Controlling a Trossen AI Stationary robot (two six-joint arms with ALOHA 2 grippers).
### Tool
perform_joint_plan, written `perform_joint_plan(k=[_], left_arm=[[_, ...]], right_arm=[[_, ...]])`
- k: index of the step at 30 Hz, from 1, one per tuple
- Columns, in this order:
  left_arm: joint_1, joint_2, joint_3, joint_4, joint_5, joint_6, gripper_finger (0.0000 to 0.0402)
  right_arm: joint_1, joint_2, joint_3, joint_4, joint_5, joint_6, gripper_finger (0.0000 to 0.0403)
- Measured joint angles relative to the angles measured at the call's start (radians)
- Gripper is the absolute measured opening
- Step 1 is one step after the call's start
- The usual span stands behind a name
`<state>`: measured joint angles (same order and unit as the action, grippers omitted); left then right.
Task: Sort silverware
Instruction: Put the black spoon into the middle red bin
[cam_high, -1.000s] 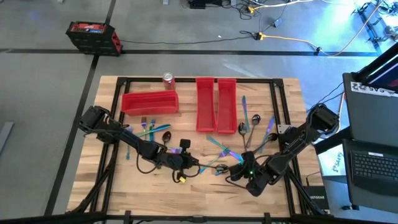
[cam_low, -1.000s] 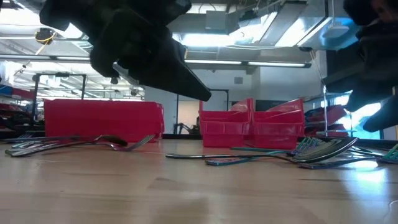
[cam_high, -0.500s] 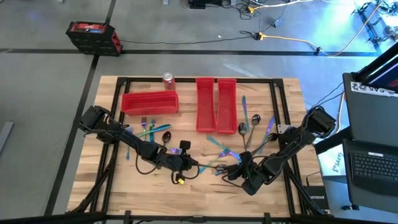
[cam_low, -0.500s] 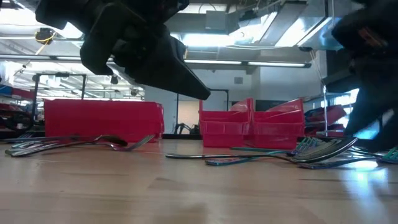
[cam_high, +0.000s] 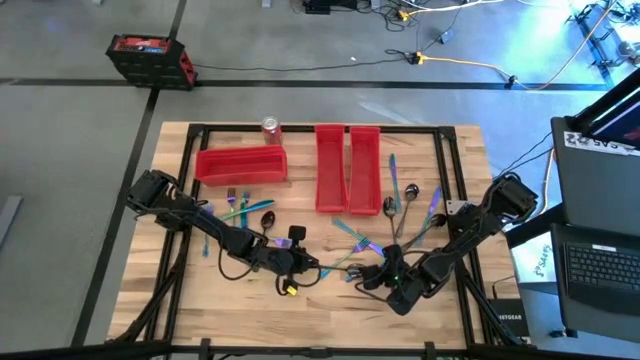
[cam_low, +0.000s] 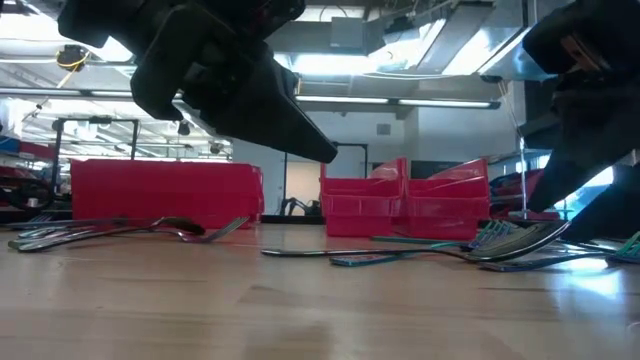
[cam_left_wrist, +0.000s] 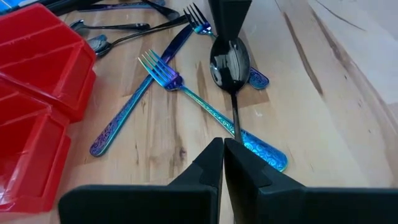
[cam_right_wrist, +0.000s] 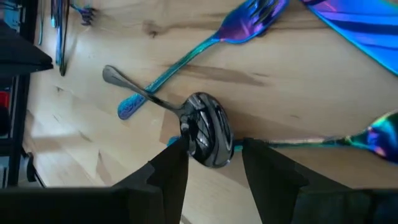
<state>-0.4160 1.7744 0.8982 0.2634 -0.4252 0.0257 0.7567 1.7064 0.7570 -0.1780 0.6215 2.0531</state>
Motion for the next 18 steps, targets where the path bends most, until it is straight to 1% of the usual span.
perform_joint_plan(k=[7,10,18], left_arm=[[-0.002,0.0,0.0,-0.009,0.0,-0.001,0.0],[-0.002,0.0,0.0,-0.03,0.0,-0.007,0.0],[-0.002,-0.001,0.0,-0.045,0.0,-0.026,0.0]], right_arm=[[-0.007,0.043,0.0,0.064,0.009,0.007,0.0136],[-0.012,0.044,0.0,0.062,0.028,0.006,0.0136],[-0.02,0.044,0.0,0.07,0.03,-0.018,0.0136]])
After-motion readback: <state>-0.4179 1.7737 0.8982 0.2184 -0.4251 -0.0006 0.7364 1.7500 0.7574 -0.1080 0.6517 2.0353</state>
